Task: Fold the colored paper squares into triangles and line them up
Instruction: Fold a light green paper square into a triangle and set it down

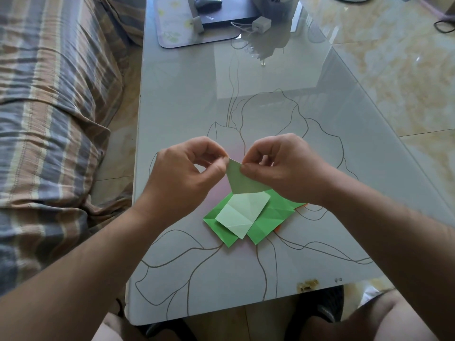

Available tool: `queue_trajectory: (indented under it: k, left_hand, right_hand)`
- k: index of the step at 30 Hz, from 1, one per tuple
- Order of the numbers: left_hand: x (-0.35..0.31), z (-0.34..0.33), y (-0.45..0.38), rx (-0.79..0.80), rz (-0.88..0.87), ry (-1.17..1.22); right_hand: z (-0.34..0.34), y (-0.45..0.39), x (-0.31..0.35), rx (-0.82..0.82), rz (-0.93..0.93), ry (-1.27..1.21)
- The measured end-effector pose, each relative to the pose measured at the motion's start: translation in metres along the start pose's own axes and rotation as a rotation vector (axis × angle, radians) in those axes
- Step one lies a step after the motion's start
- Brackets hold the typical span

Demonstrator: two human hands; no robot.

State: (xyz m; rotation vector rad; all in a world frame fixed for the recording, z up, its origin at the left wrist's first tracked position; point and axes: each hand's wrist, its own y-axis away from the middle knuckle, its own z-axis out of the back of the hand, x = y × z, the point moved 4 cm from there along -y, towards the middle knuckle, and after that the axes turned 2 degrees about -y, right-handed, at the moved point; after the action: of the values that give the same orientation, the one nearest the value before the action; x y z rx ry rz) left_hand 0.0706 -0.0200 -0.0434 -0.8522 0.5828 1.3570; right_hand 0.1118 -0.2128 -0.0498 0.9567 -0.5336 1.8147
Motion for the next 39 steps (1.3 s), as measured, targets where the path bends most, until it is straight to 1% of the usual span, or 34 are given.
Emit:
queue_trajectory:
  k: [3,7,11,16,20,26,30,34,36,39]
  left_hand:
    - [0.003,0.000,-0.001,0.017,0.011,0.014]
    - [0.007,-0.001,-0.003,0.060,0.041,0.082]
    - [0.011,-0.004,-0.004,0.090,0.102,0.184]
    - [0.014,0.000,-0.007,0.104,0.149,0.262]
    - [0.013,-0.002,-0.006,0.125,0.154,0.249]
    - [0.017,0.005,-0.010,0.061,0.191,0.324]
    - [0.018,0.006,-0.010,0.067,0.216,0.340]
    - [0.020,0.007,-0.011,0.060,0.238,0.356]
    - [0.020,0.008,-0.012,0.058,0.242,0.352]
    - [0.020,0.007,-0.011,0.064,0.249,0.328]
  right_hand:
    - [0.002,0.000,-0.002,0.004,-0.028,-0.041]
    - [0.002,-0.001,-0.006,-0.019,-0.030,-0.101]
    - [0.002,-0.002,-0.007,0.004,-0.039,-0.138]
    - [0.007,0.000,-0.011,-0.009,-0.073,-0.026]
    - [0.009,-0.001,-0.005,-0.050,-0.051,0.095]
    - [0.010,0.001,-0.005,-0.054,-0.062,-0.063]
    - [0.012,-0.001,-0.006,-0.097,-0.023,0.024]
    - [0.012,-0.002,-0.010,-0.046,-0.050,-0.021]
    - [0.014,-0.003,-0.012,-0.046,-0.048,-0.022]
    - [0.015,-0.004,-0.014,-0.063,-0.038,0.068]
